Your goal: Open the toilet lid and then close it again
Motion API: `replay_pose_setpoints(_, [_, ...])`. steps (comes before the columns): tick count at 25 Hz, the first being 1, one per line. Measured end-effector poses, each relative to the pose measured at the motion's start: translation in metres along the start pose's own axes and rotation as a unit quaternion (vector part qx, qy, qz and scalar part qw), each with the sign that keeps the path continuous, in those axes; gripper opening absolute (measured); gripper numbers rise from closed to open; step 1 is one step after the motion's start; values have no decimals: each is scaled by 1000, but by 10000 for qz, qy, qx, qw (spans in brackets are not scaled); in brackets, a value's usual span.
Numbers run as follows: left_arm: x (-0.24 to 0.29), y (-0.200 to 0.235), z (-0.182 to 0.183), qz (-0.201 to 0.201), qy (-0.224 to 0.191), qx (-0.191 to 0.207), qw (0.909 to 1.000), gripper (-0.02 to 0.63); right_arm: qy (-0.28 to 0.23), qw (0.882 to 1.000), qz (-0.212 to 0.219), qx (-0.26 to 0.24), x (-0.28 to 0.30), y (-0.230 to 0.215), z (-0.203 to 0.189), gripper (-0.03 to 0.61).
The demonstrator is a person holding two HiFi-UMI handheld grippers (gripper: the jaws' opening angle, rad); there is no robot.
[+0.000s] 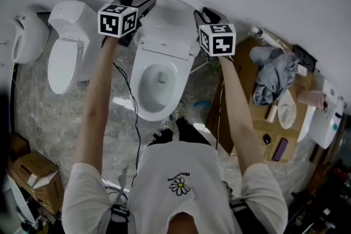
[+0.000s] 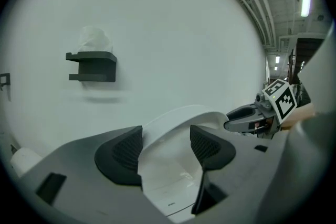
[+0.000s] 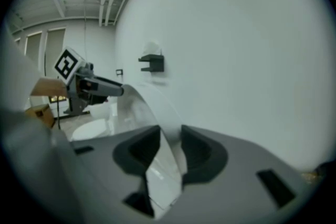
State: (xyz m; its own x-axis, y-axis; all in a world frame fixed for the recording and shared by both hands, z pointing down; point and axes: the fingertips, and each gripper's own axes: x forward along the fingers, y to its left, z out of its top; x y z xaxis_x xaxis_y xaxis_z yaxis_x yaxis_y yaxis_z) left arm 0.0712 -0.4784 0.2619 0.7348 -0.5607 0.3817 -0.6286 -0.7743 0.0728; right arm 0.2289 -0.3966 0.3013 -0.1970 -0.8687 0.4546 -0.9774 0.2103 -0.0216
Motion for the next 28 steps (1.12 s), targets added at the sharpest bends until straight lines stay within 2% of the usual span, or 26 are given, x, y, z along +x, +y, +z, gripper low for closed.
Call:
replay_pose_setpoints(6, [-30, -13, -12, -3, -115, -177, 9998, 296, 96, 9997, -2, -210, -23, 22, -13, 143])
replay_pose_setpoints(9, [-46, -22, -22, 73, -1, 42, 10000, 296, 154, 9994, 13, -323, -36, 36, -21, 143])
replay_pose_setpoints(14, [-76, -39, -43, 30, 178, 185, 9997, 296, 230, 9987, 65, -459, -60, 60, -40, 143])
replay_pose_setpoints(22, [-121, -64, -82, 73, 387, 804, 9960, 296, 280, 9975, -9, -656, -93, 99, -72, 144])
replay_pose_setpoints(28, [-151, -84, -116, 144, 445, 670, 9967, 296, 339, 9945, 74, -987, -117, 125, -106, 153])
